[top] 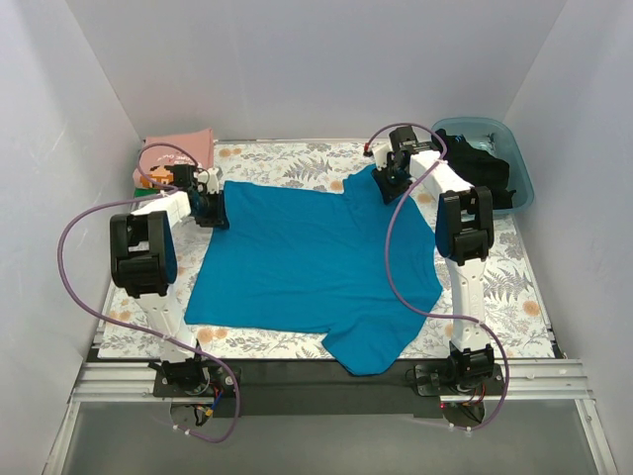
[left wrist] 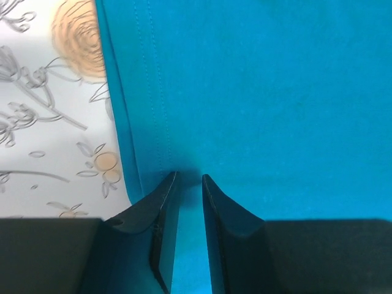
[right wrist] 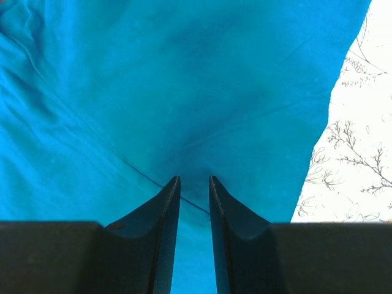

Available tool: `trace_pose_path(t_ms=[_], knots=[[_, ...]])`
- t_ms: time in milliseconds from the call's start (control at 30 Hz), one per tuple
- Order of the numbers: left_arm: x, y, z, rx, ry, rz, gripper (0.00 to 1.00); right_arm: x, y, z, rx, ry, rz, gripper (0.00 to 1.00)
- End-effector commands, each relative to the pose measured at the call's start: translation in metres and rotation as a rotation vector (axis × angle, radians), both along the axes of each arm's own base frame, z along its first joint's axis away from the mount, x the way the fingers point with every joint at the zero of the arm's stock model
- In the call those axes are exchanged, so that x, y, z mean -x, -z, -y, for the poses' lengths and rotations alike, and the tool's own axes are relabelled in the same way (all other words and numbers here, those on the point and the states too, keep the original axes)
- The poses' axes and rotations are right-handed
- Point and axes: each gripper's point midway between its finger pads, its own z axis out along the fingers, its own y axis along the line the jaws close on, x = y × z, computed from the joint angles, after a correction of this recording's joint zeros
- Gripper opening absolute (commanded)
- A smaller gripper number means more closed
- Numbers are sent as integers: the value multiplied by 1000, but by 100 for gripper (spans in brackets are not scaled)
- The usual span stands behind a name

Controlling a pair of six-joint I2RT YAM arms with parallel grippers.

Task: Fold and stack the t-shirts
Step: Flatten the tshirt out

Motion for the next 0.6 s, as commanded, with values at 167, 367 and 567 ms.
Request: trace_pose_path(t_ms=[167,367,567], knots=[[-9,-48,-2,22,56,75,35,-13,-55,-20,-138,-42,120,42],[-83,-118,4,61,69,263,52,-57,-115,-7,-249,62,322,55],[-124,-95,-6,29,39,266,52,-87,-105,14,-257,167,342,61]])
